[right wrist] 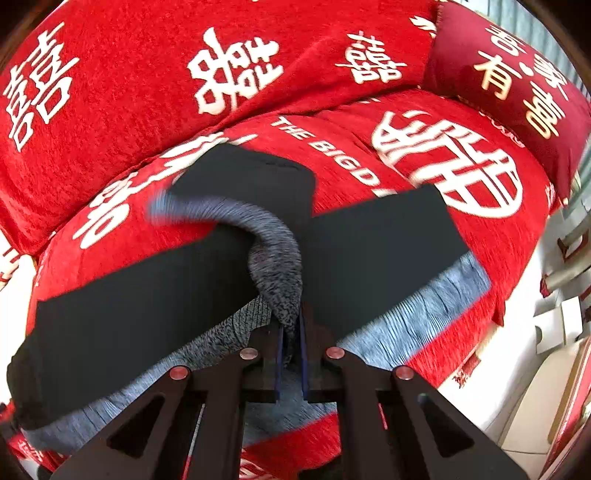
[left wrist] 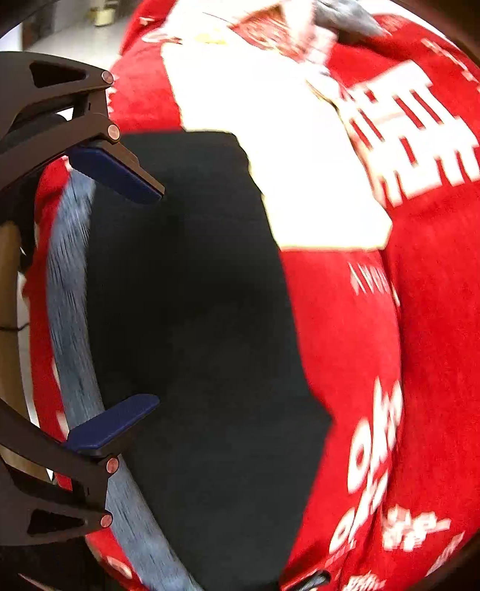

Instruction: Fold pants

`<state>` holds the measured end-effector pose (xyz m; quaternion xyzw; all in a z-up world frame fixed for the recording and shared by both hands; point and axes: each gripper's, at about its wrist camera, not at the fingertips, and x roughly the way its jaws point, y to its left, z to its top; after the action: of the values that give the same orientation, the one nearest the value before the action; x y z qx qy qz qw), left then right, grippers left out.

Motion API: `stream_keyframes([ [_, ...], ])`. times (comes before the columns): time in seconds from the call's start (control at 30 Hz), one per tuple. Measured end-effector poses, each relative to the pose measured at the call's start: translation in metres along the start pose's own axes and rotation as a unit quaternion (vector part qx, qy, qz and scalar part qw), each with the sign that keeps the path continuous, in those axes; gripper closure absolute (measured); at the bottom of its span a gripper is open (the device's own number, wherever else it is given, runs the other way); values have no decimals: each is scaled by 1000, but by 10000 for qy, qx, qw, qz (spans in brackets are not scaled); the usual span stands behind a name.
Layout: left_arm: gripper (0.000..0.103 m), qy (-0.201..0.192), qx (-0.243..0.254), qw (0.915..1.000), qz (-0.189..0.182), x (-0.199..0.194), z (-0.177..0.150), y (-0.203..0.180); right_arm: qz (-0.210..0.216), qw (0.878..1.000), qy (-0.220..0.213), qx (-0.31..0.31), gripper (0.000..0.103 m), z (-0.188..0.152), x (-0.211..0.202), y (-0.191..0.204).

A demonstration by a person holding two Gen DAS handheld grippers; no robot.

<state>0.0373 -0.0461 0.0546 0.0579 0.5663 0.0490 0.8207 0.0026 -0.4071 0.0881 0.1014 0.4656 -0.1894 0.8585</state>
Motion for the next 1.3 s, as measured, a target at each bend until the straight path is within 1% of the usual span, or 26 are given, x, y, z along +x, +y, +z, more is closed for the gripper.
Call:
stream_keyframes([
  [0.1,0,-106,640,9978,-145,-1,4,-53,-122,9999,65,-66,96,-15,7,-6],
  [0.13,0,-86,825,9965,-100,2,2,-68,-154,9998,56,-86,96,-18,8,-8],
  [0.2,0,46,1112,9937,156,17,-1,-88,-209,9996,43,-159,96,-26,7,-11],
  [0.27,0,169,1211,9920,311,28,-10,-95,-157,9997,77,-163,96,-29,7,-17],
  [0.3,0,68,1141,9931,257,27,-14,-92,-134,9997,83,-166,94,-30,7,-21],
  [0.33,0,44,1105,9935,252,27,-15,-86,-116,9997,96,-173,89,-30,8,-25],
  [0.4,0,78,1041,9940,337,25,-21,-73,-182,9996,150,-183,70,-31,10,-31],
  [0.43,0,88,1004,9940,423,25,-25,-66,-240,9995,122,-173,58,-31,9,-34],
  [0.47,0,116,953,9940,525,25,-28,-56,-270,9995,77,-170,50,-30,7,-36],
  [0.5,0,182,849,9945,585,26,-30,-45,-282,9994,46,-195,48,-30,5,-38],
  [0.57,0,285,592,9963,554,24,-37,-23,-371,9988,-36,-318,43,-27,-1,-36],
  [0.63,0,202,340,9974,601,15,-40,-1,-503,9969,-218,-557,42,-23,-13,-29],
  [0.7,0,56,53,9984,569,6,-38,26,-588,9932,-565,-837,32,-18,-29,-17],
  [0.73,0,6,-81,9981,608,5,-34,36,-646,9894,-785,-1042,21,-13,-36,-8],
  [0.77,0,-12,-217,9976,657,5,-28,44,-711,9856,-927,-1219,19,-9,-39,0],
  [0.83,0,73,-387,9968,693,11,-15,51,-1173,9687,-1225,-1813,19,11,-36,25],
  [0.9,0,108,-396,9975,576,15,1,41,-1492,9549,-1232,-2253,19,35,-18,46],
  [0.93,0,91,-308,9983,493,15,5,30,-1543,9509,-1190,-2406,19,43,-9,52],
  [0.97,0,86,-159,9989,441,16,6,16,-1640,9463,-999,-2599,19,55,8,62],
  [1.03,0,65,258,9989,377,12,5,-22,-1757,9403,-762,-2815,19,67,30,73],
  [1.1,0,49,627,9977,266,14,3,-57,-1939,9323,-520,-3008,19,73,55,79],
  [1.13,0,62,755,9969,231,15,1,-70,-1979,9303,-416,-3061,22,71,64,78],
  [1.17,0,103,902,9957,187,19,-1,-84,-1927,9313,-316,-3074,48,71,71,76],
  [1.23,0,225,1076,9937,223,27,-8,-102,-1635,9449,30,-2836,93,70,79,60],
  [1.27,0,183,1106,9932,321,31,-11,-104,-1418,9556,30,-2585,93,71,75,49],
  [1.3,0,92,1107,9933,317,30,-9,-103,-1158,9658,-106,-2319,94,73,66,34],
])
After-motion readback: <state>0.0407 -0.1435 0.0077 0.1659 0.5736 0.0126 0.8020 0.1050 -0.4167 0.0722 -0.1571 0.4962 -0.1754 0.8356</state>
